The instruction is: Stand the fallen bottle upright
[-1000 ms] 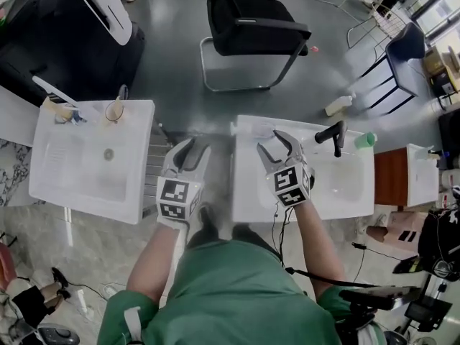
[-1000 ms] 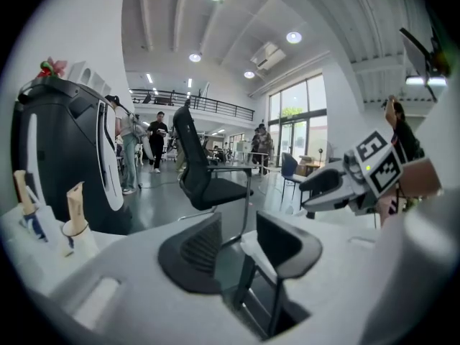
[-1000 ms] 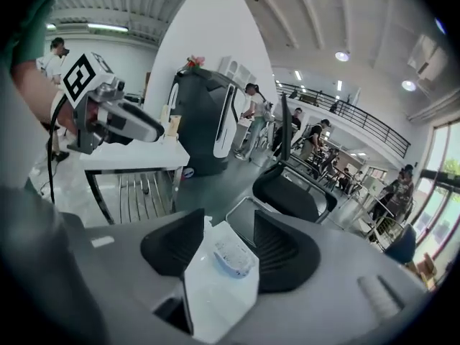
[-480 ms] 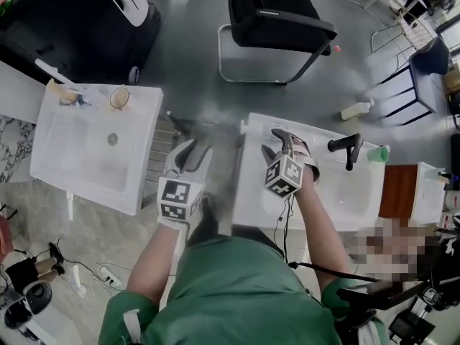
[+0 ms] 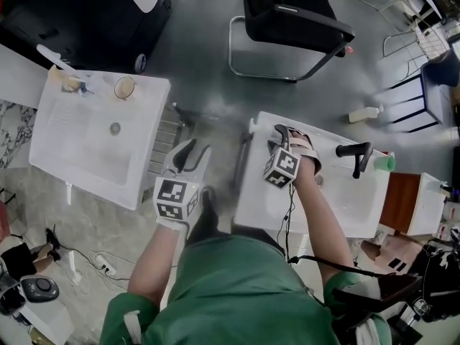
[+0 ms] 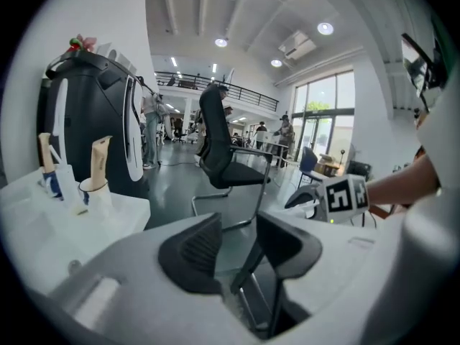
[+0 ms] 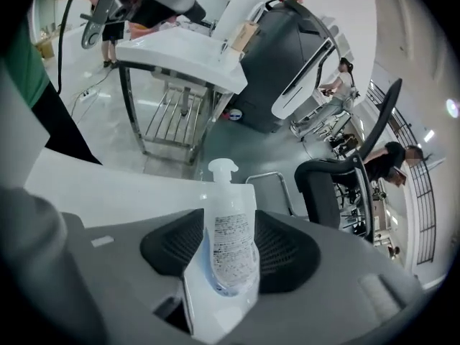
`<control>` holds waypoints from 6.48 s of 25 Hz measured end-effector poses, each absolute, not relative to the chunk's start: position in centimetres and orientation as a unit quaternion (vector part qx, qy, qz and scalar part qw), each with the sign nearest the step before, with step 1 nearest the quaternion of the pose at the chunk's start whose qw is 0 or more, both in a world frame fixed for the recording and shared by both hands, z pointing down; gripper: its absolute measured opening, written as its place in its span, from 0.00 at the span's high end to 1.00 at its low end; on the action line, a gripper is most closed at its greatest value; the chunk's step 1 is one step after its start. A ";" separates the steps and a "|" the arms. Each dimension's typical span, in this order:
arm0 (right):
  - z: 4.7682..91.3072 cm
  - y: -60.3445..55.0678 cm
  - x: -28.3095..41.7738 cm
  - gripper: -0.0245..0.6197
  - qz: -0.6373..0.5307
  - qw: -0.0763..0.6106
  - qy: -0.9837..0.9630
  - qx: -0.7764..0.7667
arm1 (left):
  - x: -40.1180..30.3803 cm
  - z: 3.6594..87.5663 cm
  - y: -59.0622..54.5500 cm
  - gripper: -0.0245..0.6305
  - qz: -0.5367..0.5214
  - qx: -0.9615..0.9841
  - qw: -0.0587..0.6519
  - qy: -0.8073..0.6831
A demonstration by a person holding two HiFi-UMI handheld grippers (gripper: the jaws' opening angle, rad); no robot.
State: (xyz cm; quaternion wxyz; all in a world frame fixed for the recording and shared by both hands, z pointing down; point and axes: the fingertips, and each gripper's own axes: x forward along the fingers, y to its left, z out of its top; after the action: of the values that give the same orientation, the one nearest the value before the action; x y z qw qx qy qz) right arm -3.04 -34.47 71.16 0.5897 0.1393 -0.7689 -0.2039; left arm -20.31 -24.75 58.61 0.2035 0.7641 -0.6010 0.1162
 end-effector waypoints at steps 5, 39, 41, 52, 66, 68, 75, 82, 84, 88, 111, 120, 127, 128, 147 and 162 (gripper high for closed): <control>72.7 -35.3 -3.5 0.64 -0.228 0.616 -0.744 0.121 | -20.9 58.9 -24.5 0.73 0.118 0.758 0.209 -0.606; 69.5 -35.1 -1.2 0.63 -0.212 0.549 -0.786 0.189 | -18.1 57.1 -24.0 0.75 0.132 0.769 0.200 -0.592; 69.0 -35.1 -0.9 0.63 -0.208 0.539 -0.791 0.200 | -17.8 57.0 -23.8 0.75 0.134 0.770 0.199 -0.591; 65.8 -36.7 2.7 0.63 -0.116 0.437 -0.836 0.310 | -15.3 56.3 -24.2 0.75 0.147 0.782 0.190 -0.576; 64.7 -38.6 11.5 0.64 0.076 0.289 -0.843 0.447 | -10.9 56.3 -25.3 0.75 0.160 0.800 0.183 -0.549; 64.6 -38.7 12.7 0.64 0.100 0.262 -0.839 0.465 | -10.4 56.3 -25.4 0.75 0.162 0.801 0.183 -0.547; 64.5 -38.8 14.8 0.63 0.135 0.208 -0.828 0.503 | -9.5 56.1 -25.4 0.76 0.166 0.803 0.183 -0.543; 64.7 -38.6 14.8 0.63 0.132 0.220 -0.827 0.501 | -9.1 55.7 -25.4 0.76 0.163 0.806 0.181 -0.539; 64.5 -38.3 14.8 0.63 0.134 0.220 -0.827 0.500 | -9.0 55.6 -25.4 0.76 0.162 0.807 0.180 -0.538; 63.6 -37.4 14.7 0.63 0.139 0.205 -0.829 0.501 | -9.5 55.3 -25.4 0.76 0.159 0.808 0.179 -0.539; 48.7 -31.6 15.4 0.84 0.084 0.064 -0.845 0.525 | -9.0 49.7 -26.6 0.78 0.110 0.830 0.137 -0.529; 41.7 -29.5 12.2 0.92 0.026 0.027 -0.863 0.503 | -8.9 45.2 -26.5 0.78 0.081 0.835 0.104 -0.534; 38.9 -28.6 11.2 0.96 0.001 0.013 -0.869 0.495 | -9.1 41.6 -26.4 0.79 0.070 0.836 0.066 -0.541; 38.6 -28.5 11.2 0.96 -0.002 0.010 -0.869 0.494 | -9.1 41.2 -26.4 0.79 0.068 0.836 0.061 -0.541; 34.6 -26.6 11.1 0.96 -0.033 -0.010 -0.869 0.494 | -8.7 36.6 -26.7 0.79 0.036 0.842 0.021 -0.537; 34.4 -26.9 10.9 0.96 -0.037 -0.008 -0.867 0.497 | -9.1 37.0 -27.1 0.79 0.035 0.842 0.025 -0.537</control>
State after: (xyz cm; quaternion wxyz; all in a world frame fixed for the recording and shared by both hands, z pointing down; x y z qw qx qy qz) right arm 10.93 -26.93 34.37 -0.0082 0.4966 -0.8672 -0.0366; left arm -9.13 -27.12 36.99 0.0247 0.8424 -0.5371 0.0355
